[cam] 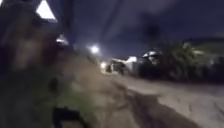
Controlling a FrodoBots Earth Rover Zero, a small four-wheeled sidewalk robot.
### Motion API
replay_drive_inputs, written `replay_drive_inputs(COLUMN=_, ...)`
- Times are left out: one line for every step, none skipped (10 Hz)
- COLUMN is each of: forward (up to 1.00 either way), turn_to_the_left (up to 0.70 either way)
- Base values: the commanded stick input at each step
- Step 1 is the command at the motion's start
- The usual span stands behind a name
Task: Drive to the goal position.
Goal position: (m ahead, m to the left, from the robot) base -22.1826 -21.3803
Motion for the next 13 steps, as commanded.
replay_drive_inputs(forward=0.70, turn_to_the_left=-0.35)
replay_drive_inputs(forward=0.70, turn_to_the_left=-0.35)
replay_drive_inputs(forward=0.70, turn_to_the_left=-0.35)
replay_drive_inputs(forward=0.64, turn_to_the_left=-0.38)
replay_drive_inputs(forward=0.21, turn_to_the_left=-0.60)
replay_drive_inputs(forward=0.00, turn_to_the_left=-0.70)
replay_drive_inputs(forward=0.00, turn_to_the_left=-0.70)
replay_drive_inputs(forward=0.00, turn_to_the_left=-0.70)
replay_drive_inputs(forward=0.00, turn_to_the_left=-0.70)
replay_drive_inputs(forward=0.00, turn_to_the_left=-0.70)
replay_drive_inputs(forward=0.00, turn_to_the_left=-0.70)
replay_drive_inputs(forward=0.00, turn_to_the_left=-0.70)
replay_drive_inputs(forward=0.00, turn_to_the_left=-0.70)
